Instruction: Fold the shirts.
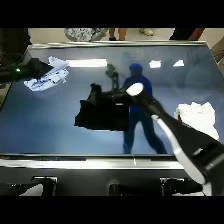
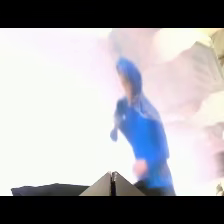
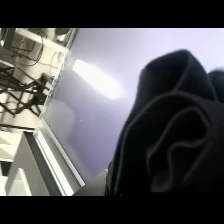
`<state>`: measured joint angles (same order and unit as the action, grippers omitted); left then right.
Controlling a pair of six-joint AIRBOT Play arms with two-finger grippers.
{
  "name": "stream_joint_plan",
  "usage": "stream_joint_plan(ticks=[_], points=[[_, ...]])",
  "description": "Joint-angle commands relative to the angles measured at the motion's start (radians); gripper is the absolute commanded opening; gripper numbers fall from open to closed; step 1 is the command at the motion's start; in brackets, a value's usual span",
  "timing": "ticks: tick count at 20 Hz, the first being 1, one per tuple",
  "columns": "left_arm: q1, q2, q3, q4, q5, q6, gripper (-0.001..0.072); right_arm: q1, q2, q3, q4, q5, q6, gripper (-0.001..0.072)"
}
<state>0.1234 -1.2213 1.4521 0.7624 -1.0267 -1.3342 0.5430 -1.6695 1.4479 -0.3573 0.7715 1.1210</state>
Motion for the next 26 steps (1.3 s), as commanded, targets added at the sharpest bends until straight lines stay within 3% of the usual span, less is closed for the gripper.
stream_joint_plan(ticks=[1,2,4,6,8,11,12,13,17,21,23,26], points=[[0.014,0.045,0.000,0.010,-0.024,0.004,0.0026,0.095,-0.115,0.001,0.120,-0.157,-0.011,0.0435],[0.010,0.044,-0.003,0.014,-0.024,0.004,0.0026,0.097,-0.122,0.001,0.119,-0.195,-0.041,0.0658],[0.009,0.045,-0.014,0.014,-0.027,0.004,0.0026,0.063,-0.107,0.001,0.099,-0.171,-0.132,0.0665],[0.009,0.045,-0.019,0.037,-0.032,0.022,0.0026,-0.026,-0.061,0.001,-0.024,-0.017,-0.128,0.0664],[0.009,0.045,-0.019,0.074,-0.031,0.027,0.0026,-0.144,0.005,0.001,-0.258,0.198,-0.045,0.0664],[0.009,0.045,-0.020,0.125,-0.032,0.027,0.0026,-0.322,0.078,-0.001,-0.760,0.520,0.117,0.0665],[0.009,0.045,-0.020,0.125,-0.031,0.027,0.0027,-0.361,0.078,-0.010,-0.888,0.579,0.177,0.0663],[0.008,0.045,-0.024,0.125,-0.030,0.027,0.0026,-0.386,0.074,-0.032,-0.918,0.583,0.186,0.0663],[0.006,0.045,-0.064,0.125,-0.028,0.027,0.0027,-0.386,-0.013,-0.105,-0.639,0.459,0.136,0.0663],[0.006,0.045,-0.092,0.125,-0.032,0.045,0.0027,-0.346,-0.105,-0.105,-0.512,0.344,0.148,0.0661],[0.006,0.045,-0.092,0.125,-0.029,0.057,0.0027,-0.345,-0.127,-0.105,-0.437,0.348,0.151,0.0571],[0.006,0.045,-0.092,0.125,-0.024,0.057,0.0027,-0.345,-0.141,-0.105,-0.404,0.358,0.151,0.0555]])
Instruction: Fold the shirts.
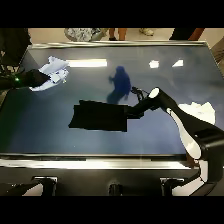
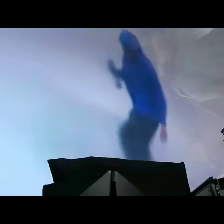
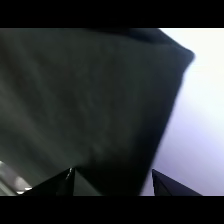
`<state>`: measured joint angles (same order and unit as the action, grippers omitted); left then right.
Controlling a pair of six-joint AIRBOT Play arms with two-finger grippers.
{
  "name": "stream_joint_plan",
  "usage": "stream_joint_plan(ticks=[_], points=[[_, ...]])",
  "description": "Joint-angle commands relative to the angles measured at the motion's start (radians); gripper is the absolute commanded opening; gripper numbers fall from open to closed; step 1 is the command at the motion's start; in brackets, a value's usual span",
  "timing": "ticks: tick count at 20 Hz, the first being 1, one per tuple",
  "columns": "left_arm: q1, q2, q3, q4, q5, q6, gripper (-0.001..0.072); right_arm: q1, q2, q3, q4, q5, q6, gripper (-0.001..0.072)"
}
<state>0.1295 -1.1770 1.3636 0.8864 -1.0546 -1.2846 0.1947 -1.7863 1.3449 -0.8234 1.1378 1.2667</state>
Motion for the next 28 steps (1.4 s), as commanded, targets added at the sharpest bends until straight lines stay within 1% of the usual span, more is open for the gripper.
stream_joint_plan(ticks=[1,2,3,4,5,6,8,11,14,17,21,23,25,28], points=[[0.000,0.000,-0.003,0.001,0.008,0.007,0.0027,0.004,-0.024,-0.002,0.081,-0.002,0.002,0.0453],[0.000,0.000,-0.003,0.001,0.008,0.007,0.0027,0.003,-0.021,-0.002,0.108,0.002,-0.025,0.0137],[0.000,0.000,-0.003,0.001,0.007,0.007,0.0027,0.001,-0.016,0.002,0.145,0.016,-0.070,0.0046],[0.000,0.001,-0.003,0.001,0.007,0.007,0.0027,-0.008,-0.003,0.017,0.174,0.039,-0.151,0.0046],[0.000,0.000,-0.003,0.001,0.007,0.007,0.0027,-0.016,0.019,0.041,0.179,0.070,-0.203,0.0046],[0.000,0.001,-0.003,0.001,0.007,0.007,0.0027,-0.034,0.048,0.074,0.179,0.114,-0.232,0.0046],[0.000,0.000,-0.003,0.001,0.007,0.007,0.0027,-0.106,0.121,0.141,0.177,0.184,-0.231,0.0046],[0.000,0.000,-0.003,0.001,0.007,0.007,0.0027,-0.269,0.252,0.198,0.176,0.242,-0.161,0.0046],[0.000,0.000,-0.003,0.001,0.007,0.007,0.0027,-0.462,0.370,0.208,0.167,0.296,-0.124,0.0046],[0.000,0.001,-0.003,0.001,0.006,0.007,0.0027,-0.647,0.451,0.208,0.158,0.328,-0.097,0.0046],[0.000,0.001,-0.003,0.001,-0.003,0.007,0.0027,-0.877,0.510,0.236,0.158,0.330,-0.051,0.0046],[0.000,0.000,-0.003,0.001,-0.003,0.011,0.0027,-0.964,0.524,0.261,0.159,0.332,-0.010,0.0046],[0.000,0.001,-0.003,0.001,-0.003,0.029,0.0027,-1.030,0.543,0.264,0.158,0.344,0.021,0.0046],[0.000,0.001,-0.003,0.001,-0.003,0.030,0.0027,-1.099,0.556,0.264,0.158,0.412,0.040,0.0046]])
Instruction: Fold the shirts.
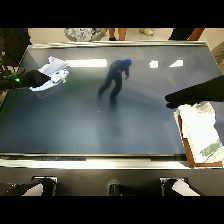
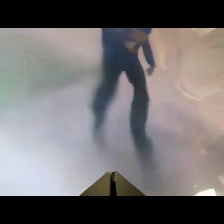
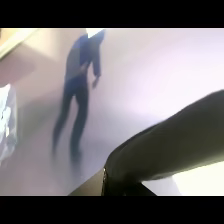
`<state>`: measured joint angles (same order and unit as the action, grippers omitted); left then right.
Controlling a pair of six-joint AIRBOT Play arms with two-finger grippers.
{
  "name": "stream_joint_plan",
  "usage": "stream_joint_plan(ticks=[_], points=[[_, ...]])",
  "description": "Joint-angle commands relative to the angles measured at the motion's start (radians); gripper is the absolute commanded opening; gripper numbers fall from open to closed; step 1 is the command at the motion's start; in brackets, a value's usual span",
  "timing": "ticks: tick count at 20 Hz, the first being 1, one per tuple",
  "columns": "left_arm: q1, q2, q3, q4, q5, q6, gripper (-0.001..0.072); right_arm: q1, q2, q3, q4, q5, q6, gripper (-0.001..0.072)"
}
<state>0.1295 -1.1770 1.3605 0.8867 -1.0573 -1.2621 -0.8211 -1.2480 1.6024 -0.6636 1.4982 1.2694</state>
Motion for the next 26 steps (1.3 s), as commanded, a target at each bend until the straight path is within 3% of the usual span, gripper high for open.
stream_joint_plan(ticks=[1,8,14,20,23,26], points=[[0.000,0.001,0.000,0.000,-0.001,0.008,0.0027,-0.102,0.018,0.006,-0.002,0.076,0.037,0.0046],[0.000,0.001,0.000,0.000,-0.001,0.026,0.0027,-0.186,0.031,0.006,-0.098,0.119,0.042,0.0046],[0.000,0.000,0.000,0.000,0.001,0.034,0.0027,-0.183,0.030,0.006,-0.100,-0.083,0.075,0.0045],[0.000,0.000,0.000,0.000,0.041,0.037,0.0027,-0.183,0.030,0.006,-0.125,-0.143,0.056,0.0045],[0.000,0.001,0.000,0.000,0.044,0.037,0.0027,-0.184,0.031,0.006,-0.143,-0.047,0.019,0.0045],[0.000,0.001,0.000,0.000,0.044,0.037,0.0027,-0.184,0.031,0.006,-0.364,0.179,0.002,0.0046]])
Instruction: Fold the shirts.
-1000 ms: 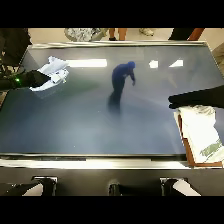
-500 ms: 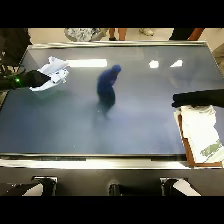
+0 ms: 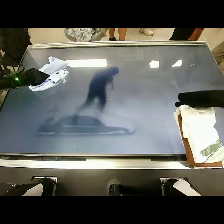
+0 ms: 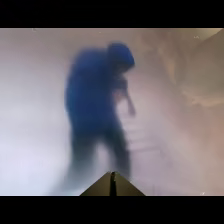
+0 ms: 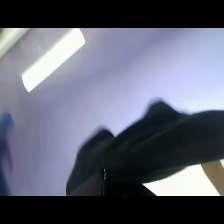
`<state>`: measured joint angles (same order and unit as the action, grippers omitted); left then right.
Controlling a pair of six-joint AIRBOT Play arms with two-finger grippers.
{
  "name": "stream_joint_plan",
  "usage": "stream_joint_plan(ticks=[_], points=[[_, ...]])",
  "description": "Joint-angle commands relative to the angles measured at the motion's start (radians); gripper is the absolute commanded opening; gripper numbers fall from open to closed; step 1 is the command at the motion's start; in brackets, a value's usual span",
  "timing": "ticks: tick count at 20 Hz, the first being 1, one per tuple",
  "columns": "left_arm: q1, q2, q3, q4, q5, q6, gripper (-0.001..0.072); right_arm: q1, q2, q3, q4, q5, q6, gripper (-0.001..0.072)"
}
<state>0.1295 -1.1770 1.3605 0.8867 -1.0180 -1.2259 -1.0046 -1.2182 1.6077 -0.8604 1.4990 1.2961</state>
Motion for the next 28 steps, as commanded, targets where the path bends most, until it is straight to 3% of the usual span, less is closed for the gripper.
stream_joint_plan(ticks=[1,4,12,13,15,16,18,20,21,23,24,25,27,28], points=[[0.000,0.001,0.000,0.000,0.005,0.000,0.0027,0.000,0.001,0.000,-0.283,0.240,-0.045,0.0046],[0.000,0.001,0.000,-0.001,0.005,0.000,0.0027,0.000,0.027,-0.054,-0.602,0.325,-0.039,0.0046],[0.000,0.001,0.000,-0.016,0.005,0.000,0.0027,0.000,0.164,-0.536,-0.725,0.202,-0.034,0.0057],[0.000,0.001,0.000,-0.015,0.005,0.000,0.0027,-0.001,0.165,-0.554,-0.731,0.176,-0.031,0.0152],[0.000,0.002,0.000,-0.016,0.005,0.000,0.0027,0.000,0.167,-0.531,-0.731,0.106,-0.059,0.0626],[0.000,0.003,0.003,-0.019,0.005,0.000,0.0027,0.000,0.167,-0.494,-0.730,0.088,-0.109,0.0698],[-0.007,0.002,0.043,-0.021,0.016,-0.004,0.0026,0.000,0.167,-0.351,-0.723,-0.004,-0.158,0.0698],[-0.039,-0.002,0.130,0.064,0.079,-0.006,0.0023,0.006,0.167,-0.161,-0.600,-0.216,-0.179,0.0682],[-0.074,-0.009,0.182,0.203,0.127,-0.056,0.0023,0.045,0.167,-0.080,-0.544,-0.320,-0.221,0.0680],[-0.163,-0.063,0.294,0.626,0.138,-0.291,0.0022,0.220,0.166,0.002,-0.530,-0.426,-0.317,0.0677],[-0.201,-0.098,0.330,0.787,0.103,-0.369,0.0023,0.332,0.165,0.002,-0.532,-0.422,-0.348,0.0674],[-0.230,-0.130,0.343,0.882,0.063,-0.395,0.0025,0.467,0.150,0.000,-0.545,-0.379,-0.354,0.0674],[-0.256,-0.198,0.332,0.890,-0.092,-0.395,0.0039,0.718,0.082,0.000,-0.575,-0.268,-0.222,0.0674],[-0.263,-0.231,0.321,0.876,-0.219,-0.399,0.0141,0.819,0.037,0.000,-0.578,-0.220,-0.146,0.0670]])
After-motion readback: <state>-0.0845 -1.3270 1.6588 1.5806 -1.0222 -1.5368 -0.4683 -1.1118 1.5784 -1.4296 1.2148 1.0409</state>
